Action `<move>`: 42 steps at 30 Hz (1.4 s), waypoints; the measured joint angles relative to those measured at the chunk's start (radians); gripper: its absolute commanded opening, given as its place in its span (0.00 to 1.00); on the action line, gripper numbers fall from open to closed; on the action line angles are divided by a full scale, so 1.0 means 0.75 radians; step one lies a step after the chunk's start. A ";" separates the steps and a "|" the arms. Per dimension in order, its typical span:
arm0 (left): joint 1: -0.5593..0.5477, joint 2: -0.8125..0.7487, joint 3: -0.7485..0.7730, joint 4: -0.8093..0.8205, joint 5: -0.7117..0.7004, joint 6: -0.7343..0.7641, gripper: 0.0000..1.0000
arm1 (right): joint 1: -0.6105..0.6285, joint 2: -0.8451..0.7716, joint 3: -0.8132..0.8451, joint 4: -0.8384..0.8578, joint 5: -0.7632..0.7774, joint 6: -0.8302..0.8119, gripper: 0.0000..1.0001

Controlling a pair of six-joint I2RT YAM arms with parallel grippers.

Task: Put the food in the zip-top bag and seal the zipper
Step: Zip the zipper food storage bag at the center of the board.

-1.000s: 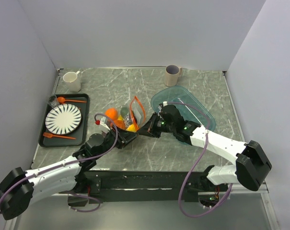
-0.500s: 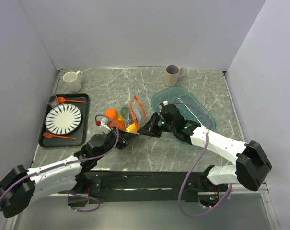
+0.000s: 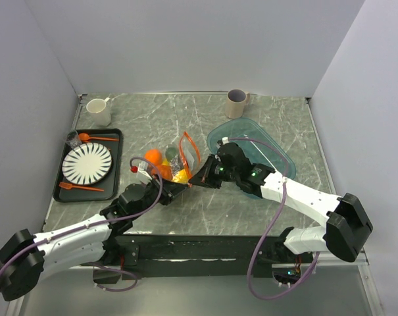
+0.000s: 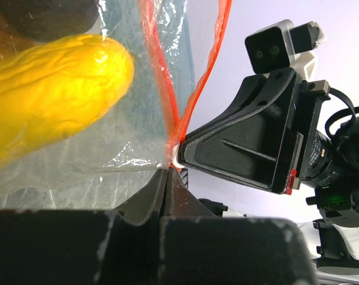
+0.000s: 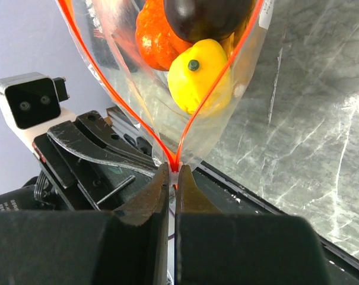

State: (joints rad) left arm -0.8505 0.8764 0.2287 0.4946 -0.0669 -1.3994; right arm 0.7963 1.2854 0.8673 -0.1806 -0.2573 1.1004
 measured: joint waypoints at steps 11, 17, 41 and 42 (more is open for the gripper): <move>-0.003 -0.046 0.021 -0.093 -0.020 0.032 0.01 | 0.026 0.022 0.049 -0.052 0.044 -0.036 0.00; -0.002 -0.087 0.022 -0.121 -0.028 0.034 0.01 | 0.030 0.052 0.122 -0.103 0.069 -0.063 0.00; -0.001 -0.237 -0.036 -0.203 -0.015 0.035 0.55 | 0.000 0.124 0.193 -0.076 0.066 -0.063 0.00; -0.001 -0.224 -0.038 -0.188 -0.015 0.037 0.57 | 0.001 0.124 0.188 -0.070 0.062 -0.062 0.00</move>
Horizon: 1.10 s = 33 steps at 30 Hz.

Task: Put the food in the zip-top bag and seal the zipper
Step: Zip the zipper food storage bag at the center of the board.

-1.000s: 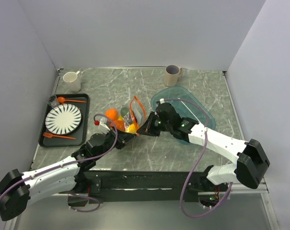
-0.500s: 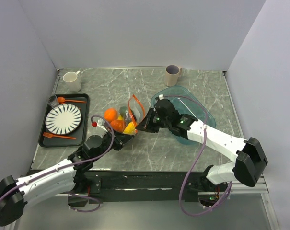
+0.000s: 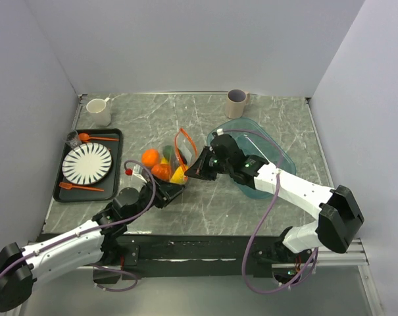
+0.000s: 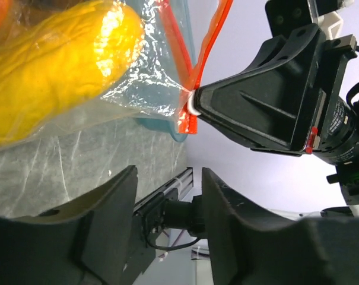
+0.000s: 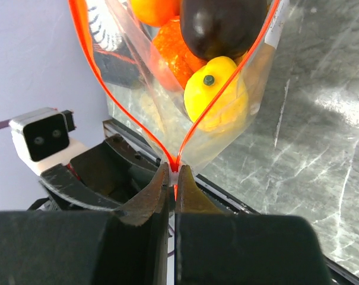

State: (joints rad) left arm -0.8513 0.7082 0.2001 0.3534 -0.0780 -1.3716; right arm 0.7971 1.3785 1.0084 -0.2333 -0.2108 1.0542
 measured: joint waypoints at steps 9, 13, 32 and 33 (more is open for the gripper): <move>0.000 0.119 0.000 0.173 -0.010 -0.003 0.57 | 0.005 -0.013 -0.011 0.006 -0.002 0.000 0.00; 0.000 0.144 -0.005 0.261 -0.039 -0.007 0.54 | 0.005 -0.023 -0.029 0.004 -0.010 0.004 0.00; 0.000 0.277 -0.018 0.401 -0.103 -0.049 0.31 | 0.010 -0.050 -0.046 -0.003 -0.013 0.002 0.00; 0.000 0.284 -0.018 0.407 -0.102 -0.049 0.30 | 0.010 -0.050 -0.046 -0.005 -0.012 0.002 0.00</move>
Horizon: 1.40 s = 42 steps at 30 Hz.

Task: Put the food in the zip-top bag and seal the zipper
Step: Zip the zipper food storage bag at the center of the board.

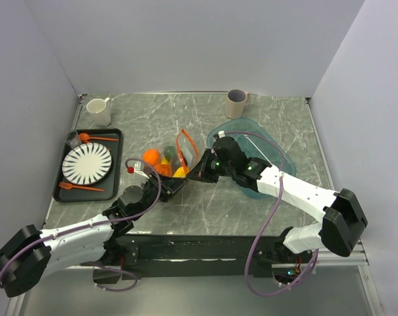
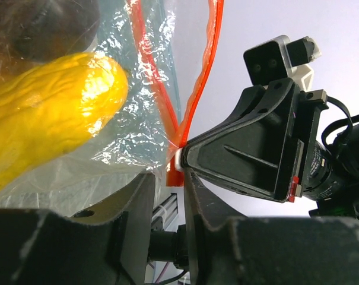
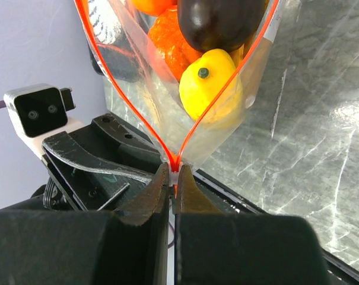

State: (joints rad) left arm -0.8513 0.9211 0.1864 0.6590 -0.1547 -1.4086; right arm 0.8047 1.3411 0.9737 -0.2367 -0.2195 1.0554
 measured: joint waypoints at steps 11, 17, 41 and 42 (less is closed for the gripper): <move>0.000 0.034 0.022 0.011 -0.001 0.000 0.04 | 0.000 0.000 0.000 -0.019 0.029 -0.010 0.00; 0.000 0.034 0.030 -0.012 -0.001 0.002 0.01 | 0.000 0.000 0.000 -0.025 0.035 -0.012 0.00; 0.000 -0.141 0.060 -0.226 0.015 0.025 0.01 | 0.006 0.009 0.076 -0.074 0.056 -0.038 0.00; 0.000 -0.154 0.059 -0.233 0.015 0.025 0.01 | 0.006 0.009 0.080 -0.074 0.056 -0.038 0.00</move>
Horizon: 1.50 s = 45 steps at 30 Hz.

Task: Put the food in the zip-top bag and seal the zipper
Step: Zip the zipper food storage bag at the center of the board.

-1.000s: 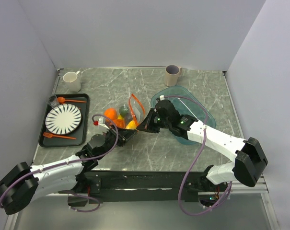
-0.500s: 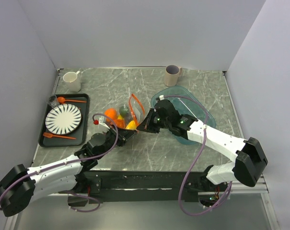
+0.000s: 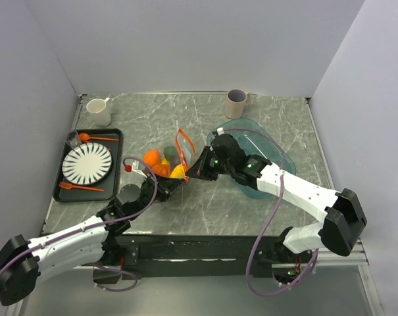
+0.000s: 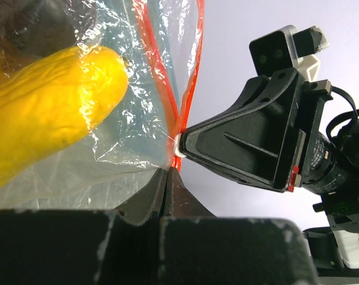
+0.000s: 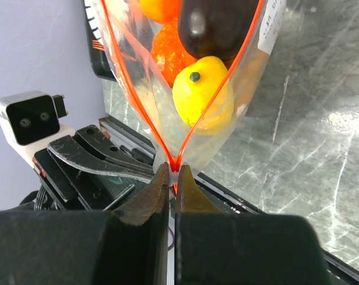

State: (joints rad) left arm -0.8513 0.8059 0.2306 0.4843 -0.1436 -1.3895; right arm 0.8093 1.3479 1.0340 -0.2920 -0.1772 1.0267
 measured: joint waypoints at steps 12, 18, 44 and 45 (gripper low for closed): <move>0.001 -0.133 -0.033 -0.107 0.000 -0.003 0.01 | -0.001 0.039 0.028 0.002 0.016 0.000 0.00; 0.002 -0.179 -0.041 -0.151 -0.001 -0.003 0.01 | -0.010 0.069 0.060 -0.001 0.018 -0.005 0.00; 0.002 -0.122 -0.112 -0.079 0.067 0.016 0.77 | -0.138 0.098 0.070 0.019 0.015 -0.055 0.00; 0.002 -0.078 -0.102 -0.050 0.069 0.016 0.78 | -0.135 0.096 0.067 0.018 0.015 -0.055 0.00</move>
State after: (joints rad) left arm -0.8501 0.7471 0.1539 0.4465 -0.0921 -1.3773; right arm 0.7078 1.4200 1.0843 -0.2783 -0.1661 0.9855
